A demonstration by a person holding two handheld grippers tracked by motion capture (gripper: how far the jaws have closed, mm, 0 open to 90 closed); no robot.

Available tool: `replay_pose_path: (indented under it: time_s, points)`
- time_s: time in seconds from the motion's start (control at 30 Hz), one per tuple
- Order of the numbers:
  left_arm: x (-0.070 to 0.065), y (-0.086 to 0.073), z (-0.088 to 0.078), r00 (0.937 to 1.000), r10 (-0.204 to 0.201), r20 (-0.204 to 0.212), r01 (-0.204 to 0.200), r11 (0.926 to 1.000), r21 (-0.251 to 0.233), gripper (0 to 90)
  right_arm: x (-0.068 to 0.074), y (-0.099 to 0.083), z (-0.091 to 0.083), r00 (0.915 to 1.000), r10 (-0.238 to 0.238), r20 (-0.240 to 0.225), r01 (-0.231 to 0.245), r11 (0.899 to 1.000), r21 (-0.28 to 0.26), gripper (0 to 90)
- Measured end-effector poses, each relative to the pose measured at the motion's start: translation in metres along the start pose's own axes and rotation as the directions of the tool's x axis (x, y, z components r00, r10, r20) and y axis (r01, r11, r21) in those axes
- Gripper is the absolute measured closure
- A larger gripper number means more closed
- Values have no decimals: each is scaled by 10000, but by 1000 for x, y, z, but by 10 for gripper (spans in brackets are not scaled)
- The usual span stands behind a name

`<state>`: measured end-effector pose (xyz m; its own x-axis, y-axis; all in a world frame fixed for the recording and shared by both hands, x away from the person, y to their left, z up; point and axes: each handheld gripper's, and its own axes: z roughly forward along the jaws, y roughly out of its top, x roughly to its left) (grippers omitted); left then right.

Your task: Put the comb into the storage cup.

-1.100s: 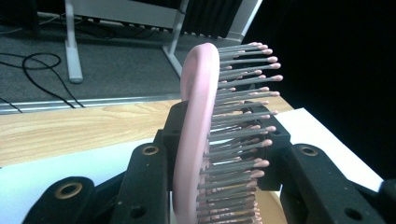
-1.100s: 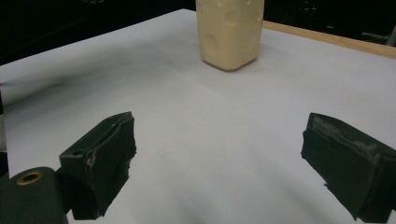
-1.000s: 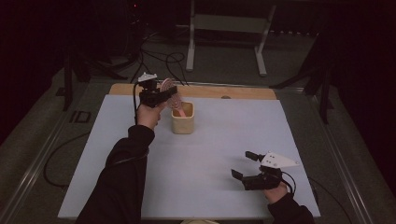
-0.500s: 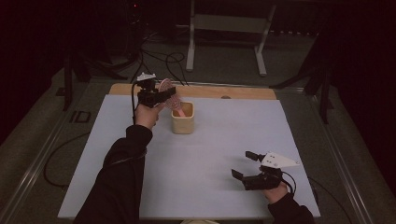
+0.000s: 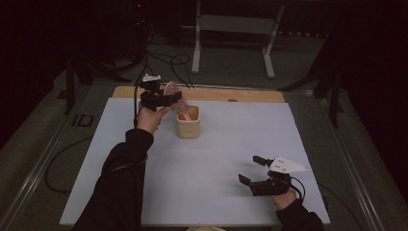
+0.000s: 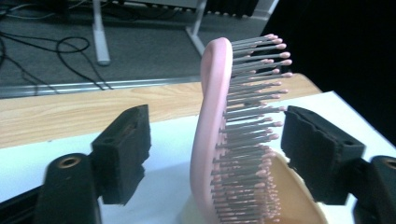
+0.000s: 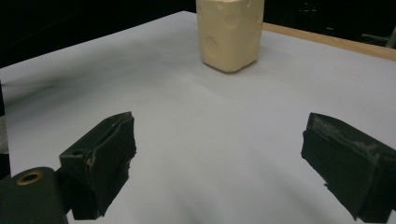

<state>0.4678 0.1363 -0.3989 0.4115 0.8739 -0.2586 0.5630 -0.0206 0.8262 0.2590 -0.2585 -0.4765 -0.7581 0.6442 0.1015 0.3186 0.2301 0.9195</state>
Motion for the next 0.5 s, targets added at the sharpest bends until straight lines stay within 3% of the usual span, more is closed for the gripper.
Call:
replay_pose_path:
  time_s: [0.23, 0.3, 0.5]
  points:
    - [-1, 1, -3, 9995, 307, -123, -303, 9991, 279, 180, 0, 1, -1, 10000, -15, 16, 15, 10000, -38, 95]
    - [0, 1, -5, 9991, 360, 202, -366, 9989, 303, 140, 0, 1, -1, 10000, -6, 22, 6, 10000, -43, 95]
    - [-1, 2, -11, 9964, 677, 512, -691, 9973, 263, 47, 0, 1, -1, 10000, 2, 4, -2, 10000, -53, 95]
